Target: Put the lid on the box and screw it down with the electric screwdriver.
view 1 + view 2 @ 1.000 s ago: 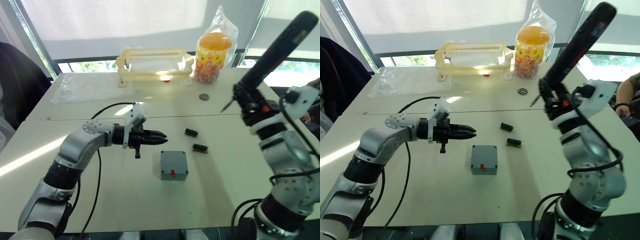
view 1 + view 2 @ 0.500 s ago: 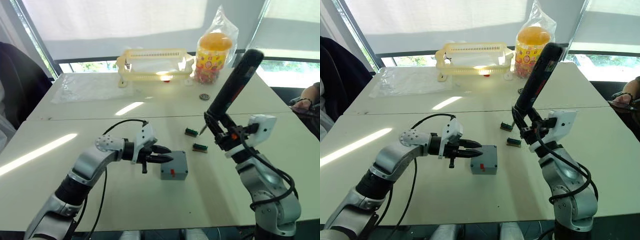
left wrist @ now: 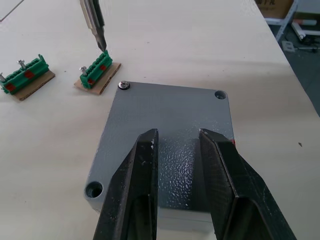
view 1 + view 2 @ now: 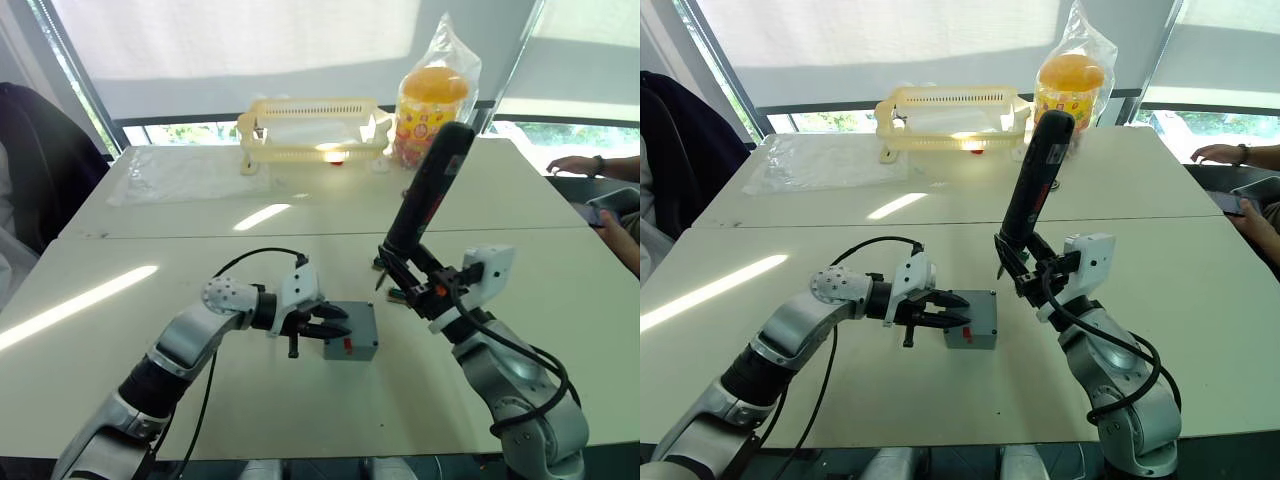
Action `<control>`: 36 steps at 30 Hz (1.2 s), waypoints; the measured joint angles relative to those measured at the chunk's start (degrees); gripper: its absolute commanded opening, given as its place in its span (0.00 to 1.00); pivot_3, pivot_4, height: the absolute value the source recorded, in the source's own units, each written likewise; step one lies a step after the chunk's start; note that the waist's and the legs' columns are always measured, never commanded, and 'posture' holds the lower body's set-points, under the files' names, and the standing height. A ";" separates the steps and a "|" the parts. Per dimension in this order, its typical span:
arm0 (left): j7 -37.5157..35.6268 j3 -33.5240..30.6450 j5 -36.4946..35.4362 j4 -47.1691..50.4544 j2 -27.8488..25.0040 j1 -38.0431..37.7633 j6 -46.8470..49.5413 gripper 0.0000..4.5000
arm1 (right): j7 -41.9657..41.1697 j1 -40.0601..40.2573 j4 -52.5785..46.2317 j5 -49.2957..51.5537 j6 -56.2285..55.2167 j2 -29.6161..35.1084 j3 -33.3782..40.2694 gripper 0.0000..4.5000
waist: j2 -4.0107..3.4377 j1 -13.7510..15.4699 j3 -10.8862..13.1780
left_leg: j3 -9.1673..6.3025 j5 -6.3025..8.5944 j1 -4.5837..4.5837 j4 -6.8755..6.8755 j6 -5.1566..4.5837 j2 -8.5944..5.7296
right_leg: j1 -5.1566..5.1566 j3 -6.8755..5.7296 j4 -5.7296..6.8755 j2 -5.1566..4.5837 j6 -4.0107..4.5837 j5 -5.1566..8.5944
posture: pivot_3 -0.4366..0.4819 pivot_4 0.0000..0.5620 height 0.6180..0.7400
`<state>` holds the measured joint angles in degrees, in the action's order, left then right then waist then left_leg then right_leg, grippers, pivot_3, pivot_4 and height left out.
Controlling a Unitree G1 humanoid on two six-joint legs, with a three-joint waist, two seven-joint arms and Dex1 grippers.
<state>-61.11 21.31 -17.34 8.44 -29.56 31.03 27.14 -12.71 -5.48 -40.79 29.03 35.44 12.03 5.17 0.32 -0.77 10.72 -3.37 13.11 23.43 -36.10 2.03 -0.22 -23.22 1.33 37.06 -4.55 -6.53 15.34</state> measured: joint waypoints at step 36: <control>0.01 -0.04 0.78 0.53 0.27 0.10 1.08 0.28 | -3.37 3.26 3.06 -3.54 -6.57 1.47 -4.02 0.37 | 0.02 -0.04 -0.02 | -0.01 0.00 -0.04 0.00 0.00 0.00 | 0.03 0.00 0.00 0.00 -0.01 0.00 | 0.48 0.27 1.00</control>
<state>-61.10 21.28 -16.56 8.97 -29.29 31.13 28.22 -16.08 -2.22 -37.74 25.49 28.87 13.50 1.15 0.34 -0.81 10.70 -3.38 13.11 23.40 -36.10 2.03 -0.22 -23.19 1.33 37.06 -4.55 -6.53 15.34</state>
